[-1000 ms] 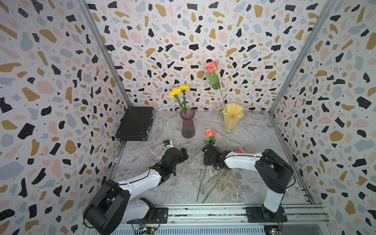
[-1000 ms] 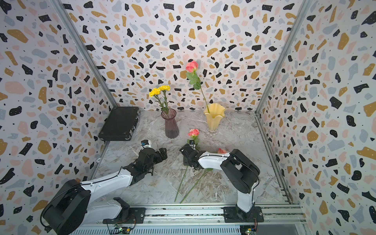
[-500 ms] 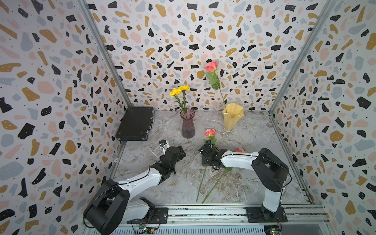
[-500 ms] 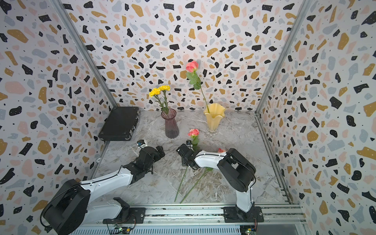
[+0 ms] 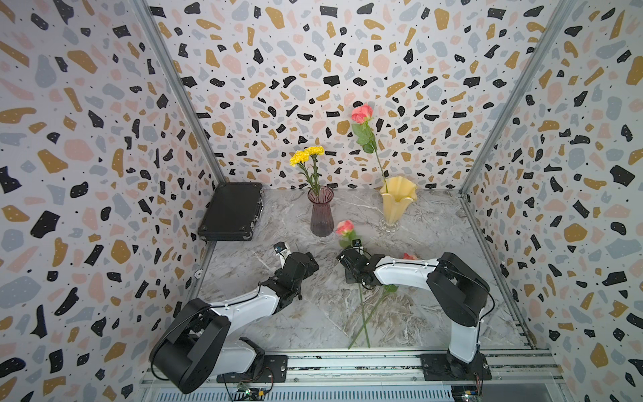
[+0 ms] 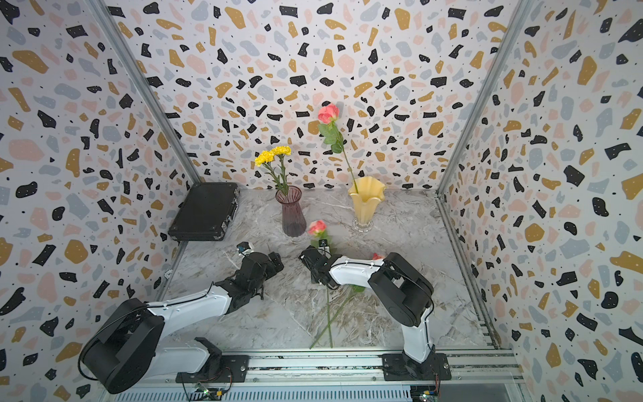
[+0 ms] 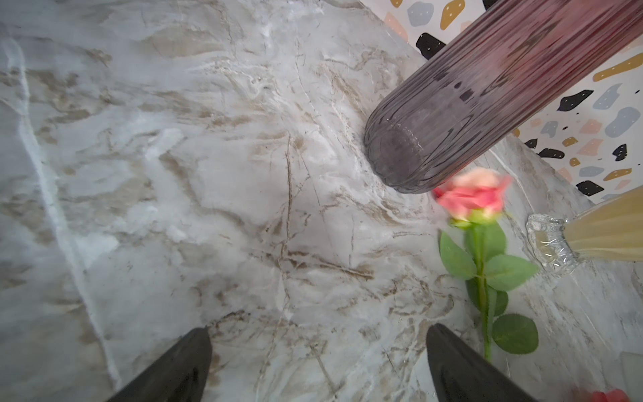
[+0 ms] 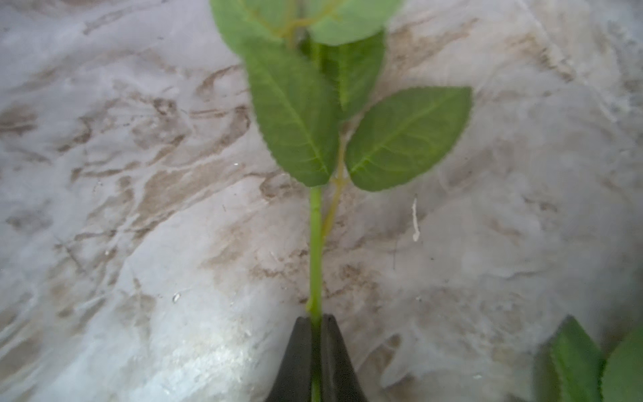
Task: Arrange the flowers in different vases according to their colors
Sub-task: Pick up the flower at the center of the board.
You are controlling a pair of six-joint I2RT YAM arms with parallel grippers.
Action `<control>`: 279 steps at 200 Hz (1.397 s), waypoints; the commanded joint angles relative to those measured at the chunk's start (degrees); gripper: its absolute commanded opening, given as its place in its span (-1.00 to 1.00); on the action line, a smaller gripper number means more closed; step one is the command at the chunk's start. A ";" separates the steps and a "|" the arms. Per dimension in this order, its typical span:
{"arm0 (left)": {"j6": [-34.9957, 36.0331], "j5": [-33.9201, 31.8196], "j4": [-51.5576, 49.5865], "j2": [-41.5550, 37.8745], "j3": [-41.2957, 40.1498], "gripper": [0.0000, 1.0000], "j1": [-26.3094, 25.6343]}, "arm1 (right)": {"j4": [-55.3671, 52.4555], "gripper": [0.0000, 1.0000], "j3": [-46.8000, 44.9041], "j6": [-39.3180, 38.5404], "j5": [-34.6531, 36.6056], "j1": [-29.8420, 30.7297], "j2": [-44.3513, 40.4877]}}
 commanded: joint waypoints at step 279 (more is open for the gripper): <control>17.35 34.33 11.80 14.76 13.16 0.99 -6.31 | 26.33 -1.00 -14.88 -24.61 25.93 -0.36 -39.46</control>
